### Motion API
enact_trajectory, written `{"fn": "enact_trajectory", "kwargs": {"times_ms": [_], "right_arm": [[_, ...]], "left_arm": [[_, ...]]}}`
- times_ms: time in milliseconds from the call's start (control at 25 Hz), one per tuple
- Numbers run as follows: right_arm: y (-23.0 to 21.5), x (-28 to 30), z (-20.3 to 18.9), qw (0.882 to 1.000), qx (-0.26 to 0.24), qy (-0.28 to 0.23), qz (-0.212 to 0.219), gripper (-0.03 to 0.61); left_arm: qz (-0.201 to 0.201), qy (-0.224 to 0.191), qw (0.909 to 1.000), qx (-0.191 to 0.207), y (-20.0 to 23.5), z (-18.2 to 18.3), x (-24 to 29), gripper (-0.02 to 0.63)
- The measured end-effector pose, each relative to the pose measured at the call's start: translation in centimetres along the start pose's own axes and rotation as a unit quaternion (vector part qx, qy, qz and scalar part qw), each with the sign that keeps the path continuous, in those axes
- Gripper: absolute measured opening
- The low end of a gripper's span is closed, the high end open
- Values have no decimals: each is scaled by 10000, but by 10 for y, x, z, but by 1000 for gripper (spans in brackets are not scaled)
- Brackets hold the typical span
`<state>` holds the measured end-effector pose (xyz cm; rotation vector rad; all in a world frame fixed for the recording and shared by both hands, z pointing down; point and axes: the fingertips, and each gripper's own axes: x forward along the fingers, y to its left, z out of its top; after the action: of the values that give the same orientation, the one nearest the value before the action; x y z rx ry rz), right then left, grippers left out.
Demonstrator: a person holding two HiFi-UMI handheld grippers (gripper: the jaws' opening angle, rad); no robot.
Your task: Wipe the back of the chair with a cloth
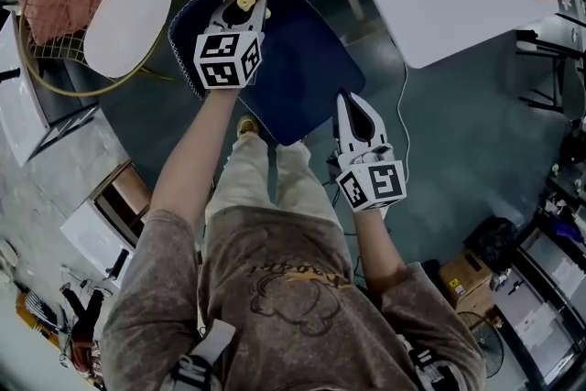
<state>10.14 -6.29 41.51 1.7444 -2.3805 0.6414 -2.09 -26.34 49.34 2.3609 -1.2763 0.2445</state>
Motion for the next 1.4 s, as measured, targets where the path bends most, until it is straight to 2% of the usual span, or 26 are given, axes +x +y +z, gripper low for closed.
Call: {"fn": "enact_trajectory", "kwargs": {"times_ms": [560, 760, 920, 1160, 1400], "right_arm": [[-25, -22, 1, 9990, 194, 14, -404, 25], [-34, -24, 0, 9984, 272, 27, -489, 25], [-37, -20, 5, 9983, 283, -13, -500, 25], [-38, -14, 8, 9990, 215, -51, -384, 25], [-38, -6, 3, 9994, 196, -17, -275, 25]], "left_arm": [[-861, 78, 9962, -114, -62, 23, 98, 67], [-1361, 190, 9905, -108, -95, 25, 106, 67], [-1609, 121, 9868, -123, -116, 26, 88, 67], [-1537, 21, 9879, -204, -106, 14, 35, 67], [-907, -80, 9957, -162, -72, -2, -25, 67]]}}
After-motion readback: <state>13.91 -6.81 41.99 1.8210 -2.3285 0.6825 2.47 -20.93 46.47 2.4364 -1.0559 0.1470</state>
